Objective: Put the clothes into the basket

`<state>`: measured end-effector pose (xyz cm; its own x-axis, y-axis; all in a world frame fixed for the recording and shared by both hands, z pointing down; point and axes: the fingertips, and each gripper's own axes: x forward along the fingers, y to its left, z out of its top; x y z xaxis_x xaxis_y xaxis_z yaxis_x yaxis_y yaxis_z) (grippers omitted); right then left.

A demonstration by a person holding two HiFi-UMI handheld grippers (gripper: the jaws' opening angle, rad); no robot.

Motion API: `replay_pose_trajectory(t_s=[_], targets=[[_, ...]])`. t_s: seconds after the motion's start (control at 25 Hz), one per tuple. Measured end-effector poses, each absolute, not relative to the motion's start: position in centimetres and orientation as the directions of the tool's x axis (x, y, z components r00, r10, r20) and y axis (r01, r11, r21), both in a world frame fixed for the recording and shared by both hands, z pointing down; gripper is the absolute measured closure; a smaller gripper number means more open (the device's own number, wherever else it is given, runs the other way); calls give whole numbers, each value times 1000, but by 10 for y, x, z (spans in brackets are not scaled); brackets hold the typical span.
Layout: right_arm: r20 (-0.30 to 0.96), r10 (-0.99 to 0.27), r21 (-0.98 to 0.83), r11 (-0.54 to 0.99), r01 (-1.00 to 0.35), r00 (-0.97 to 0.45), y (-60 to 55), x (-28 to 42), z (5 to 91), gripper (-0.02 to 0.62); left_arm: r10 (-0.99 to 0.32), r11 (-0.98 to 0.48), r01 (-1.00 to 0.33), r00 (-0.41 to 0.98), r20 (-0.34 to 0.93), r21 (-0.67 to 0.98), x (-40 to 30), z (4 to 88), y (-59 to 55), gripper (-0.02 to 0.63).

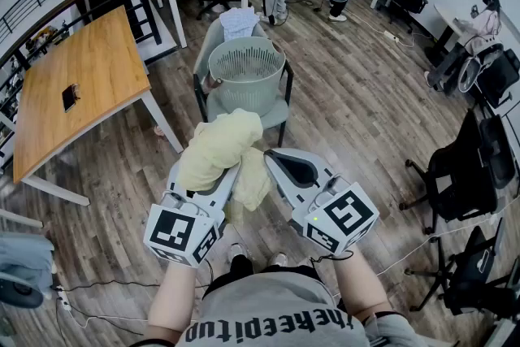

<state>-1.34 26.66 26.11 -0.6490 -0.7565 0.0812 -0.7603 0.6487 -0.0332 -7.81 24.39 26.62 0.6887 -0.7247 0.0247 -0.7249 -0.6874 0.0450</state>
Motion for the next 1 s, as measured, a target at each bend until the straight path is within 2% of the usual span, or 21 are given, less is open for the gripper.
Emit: replay_pose_trajectory(t_s=[1.0], targets=[[67,-810,-30,583,-812,-583,258,-63,261,586,-675,-735,-673,737,1,76,-131,269,227,397]])
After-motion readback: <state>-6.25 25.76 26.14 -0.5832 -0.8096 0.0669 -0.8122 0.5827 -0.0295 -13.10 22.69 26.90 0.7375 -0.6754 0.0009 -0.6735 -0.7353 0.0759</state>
